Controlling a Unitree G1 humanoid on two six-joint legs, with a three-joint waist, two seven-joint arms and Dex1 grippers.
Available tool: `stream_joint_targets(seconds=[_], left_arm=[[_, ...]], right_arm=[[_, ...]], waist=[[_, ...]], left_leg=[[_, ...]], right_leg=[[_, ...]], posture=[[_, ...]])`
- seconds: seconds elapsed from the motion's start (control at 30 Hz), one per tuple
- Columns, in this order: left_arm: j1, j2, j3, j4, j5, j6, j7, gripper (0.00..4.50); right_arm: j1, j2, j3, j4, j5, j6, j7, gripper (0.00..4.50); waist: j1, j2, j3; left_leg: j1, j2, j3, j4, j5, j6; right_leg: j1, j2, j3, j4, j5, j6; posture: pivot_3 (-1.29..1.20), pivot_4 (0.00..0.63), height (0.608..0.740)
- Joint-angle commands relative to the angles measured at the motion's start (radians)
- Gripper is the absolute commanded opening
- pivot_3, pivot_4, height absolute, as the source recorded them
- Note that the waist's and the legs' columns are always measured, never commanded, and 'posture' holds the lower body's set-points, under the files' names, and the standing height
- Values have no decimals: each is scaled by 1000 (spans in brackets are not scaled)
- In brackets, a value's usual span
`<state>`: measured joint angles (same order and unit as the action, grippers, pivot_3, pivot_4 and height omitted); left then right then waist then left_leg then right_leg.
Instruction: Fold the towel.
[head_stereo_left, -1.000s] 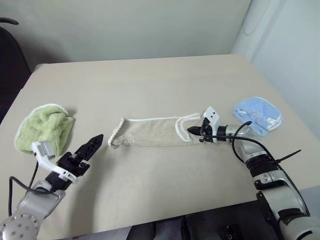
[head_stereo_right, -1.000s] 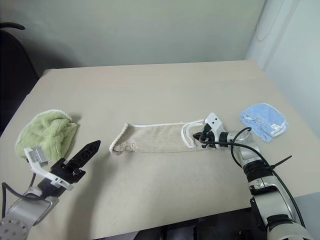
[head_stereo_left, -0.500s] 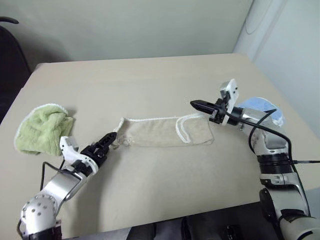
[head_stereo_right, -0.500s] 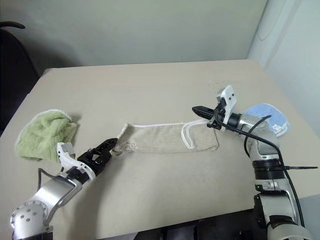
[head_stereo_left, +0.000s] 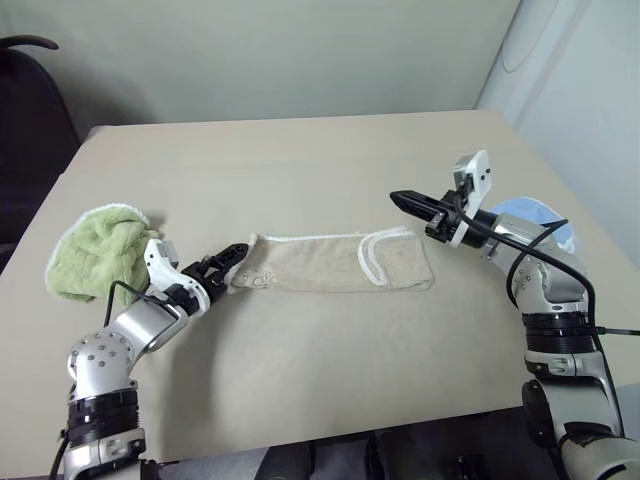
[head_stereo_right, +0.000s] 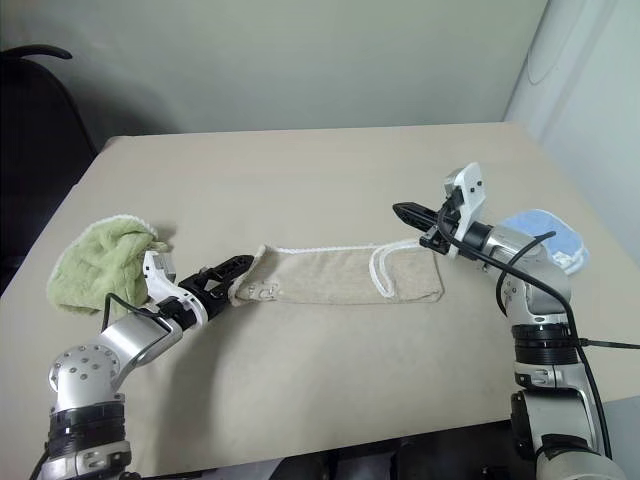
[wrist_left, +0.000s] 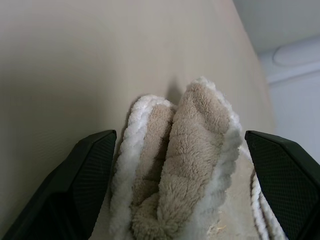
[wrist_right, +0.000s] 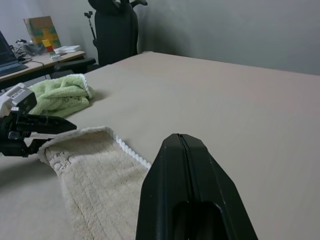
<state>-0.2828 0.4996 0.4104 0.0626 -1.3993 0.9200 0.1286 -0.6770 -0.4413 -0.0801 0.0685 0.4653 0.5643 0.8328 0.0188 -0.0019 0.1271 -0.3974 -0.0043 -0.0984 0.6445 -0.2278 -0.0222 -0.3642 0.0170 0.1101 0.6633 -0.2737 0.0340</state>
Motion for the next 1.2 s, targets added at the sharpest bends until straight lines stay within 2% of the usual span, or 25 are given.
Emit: stream_joint_targets(seconds=[0.03, 0.1, 0.17, 0.2, 0.47, 0.7, 0.9, 1.07, 1.2], left_arm=[[11, 30, -57, 43, 103, 57, -43, 4327], [9, 53, -82, 47, 152, 78, -76, 3947], [5, 75, -109, 51, 201, 93, -123, 3312], [2, 77, -113, 54, 214, 97, -141, 2855], [-33, 61, -58, 58, 263, 114, -214, 30], [-59, 32, 23, -53, 196, 111, -237, 8], [-183, 39, 75, -173, 53, 118, -201, 8], [-330, 14, -1, -202, -45, 155, -102, 8], [-520, -112, -188, -129, -5, 221, -11, 8]], right_arm=[[0, -7, -34, -51, 24, -5, -20, 3], [1, -4, -32, -57, 27, -5, -25, 0], [-2, 0, -29, -58, 27, -6, -31, 0], [-4, 2, -28, -57, 27, -8, -33, 0], [-10, 11, -19, -57, 25, -14, -38, 0], [-3, 14, -14, -57, 25, -14, -33, 0], [3, 11, -13, -52, 24, -13, -29, 0], [4, 13, -11, -42, 17, -18, -33, 0], [-6, 9, -38, -8, 3, -42, -66, 0]], waist=[[0, 0, 0], [0, 0, 0], [-1, 0, 0], [-1, 0, 0], [6, 0, 0], [5, -2, 1], [3, -6, 4], [-1, -6, 4], [0, -10, 6]], left_leg=[[0, 0, 0, 0, 0, 0], [0, 0, 0, -1, 0, 0], [0, 0, 0, -1, 0, 0], [0, 0, 0, -2, 0, 0], [0, -1, 0, -8, 0, 0], [-1, -1, 0, -11, 0, -1], [-3, 0, 0, -12, 2, -3], [-3, 0, 0, -12, 2, -3], [-4, 0, -2, -11, 2, -2]], right_leg=[[0, 0, 0, 0, 0, 0], [0, 0, 0, 0, 0, 0], [-1, 0, 1, 0, 0, 0], [-1, 0, 1, -1, 0, 0], [-2, -1, 2, -3, -2, 2], [-4, -1, 2, -3, -2, 2], [-7, -1, 2, -3, -2, 2], [-7, -1, 2, -3, -2, 2], [-7, -1, 1, -3, -2, 2]], posture=[[0, 150, 740], [0, 150, 740], [0, 150, 740], [0, 150, 740], [0, 150, 740], [0, 150, 740], [0, 150, 740], [0, 150, 740], [0, 150, 740]])
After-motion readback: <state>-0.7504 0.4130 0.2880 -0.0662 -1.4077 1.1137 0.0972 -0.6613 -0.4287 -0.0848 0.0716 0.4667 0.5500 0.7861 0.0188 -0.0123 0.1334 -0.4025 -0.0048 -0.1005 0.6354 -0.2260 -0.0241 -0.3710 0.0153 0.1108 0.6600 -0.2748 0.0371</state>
